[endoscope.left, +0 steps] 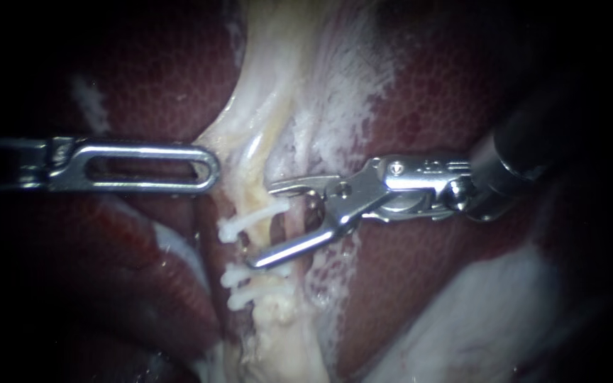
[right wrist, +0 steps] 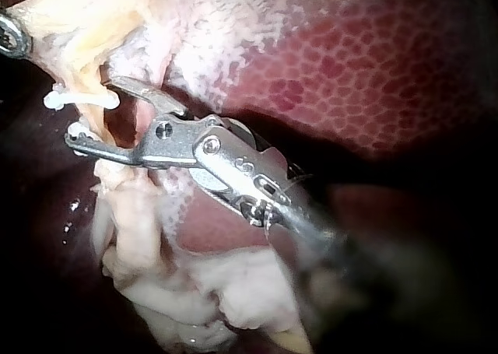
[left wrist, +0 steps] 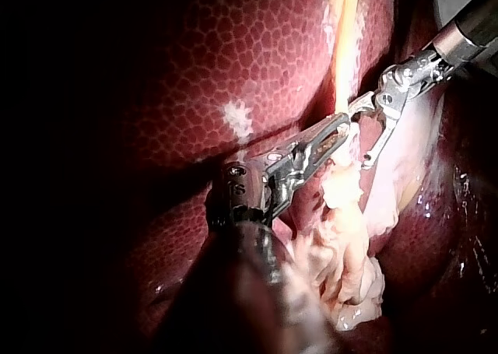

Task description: Going back third clip left tube

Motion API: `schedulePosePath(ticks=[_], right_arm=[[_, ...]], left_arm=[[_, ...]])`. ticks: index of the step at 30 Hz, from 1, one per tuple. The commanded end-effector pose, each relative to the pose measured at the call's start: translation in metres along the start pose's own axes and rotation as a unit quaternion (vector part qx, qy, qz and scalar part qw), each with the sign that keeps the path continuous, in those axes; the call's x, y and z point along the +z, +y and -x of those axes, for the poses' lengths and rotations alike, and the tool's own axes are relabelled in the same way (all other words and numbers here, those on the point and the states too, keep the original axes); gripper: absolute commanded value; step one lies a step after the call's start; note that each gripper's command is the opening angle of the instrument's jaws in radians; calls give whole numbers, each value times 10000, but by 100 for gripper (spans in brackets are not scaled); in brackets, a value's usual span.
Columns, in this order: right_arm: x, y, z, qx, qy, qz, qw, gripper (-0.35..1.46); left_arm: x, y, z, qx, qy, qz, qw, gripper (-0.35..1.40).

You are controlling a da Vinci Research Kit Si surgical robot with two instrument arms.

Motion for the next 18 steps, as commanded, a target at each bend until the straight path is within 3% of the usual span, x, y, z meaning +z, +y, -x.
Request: schedulePosePath(ticks=[1,14,18], right_arm=[[-5,-2,-1,-51,-7,5,10000,60],[-93,-45,-8,-459,-117,284,9985,60],[-122,-53,-18,-488,-135,332,9982,60]], left_arm=[[0,0,0,-1,2,-3,10000,-35],[1,3,0,1,5,-7,10000,-35],[0,4,0,1,7,-9,10000,-35]])
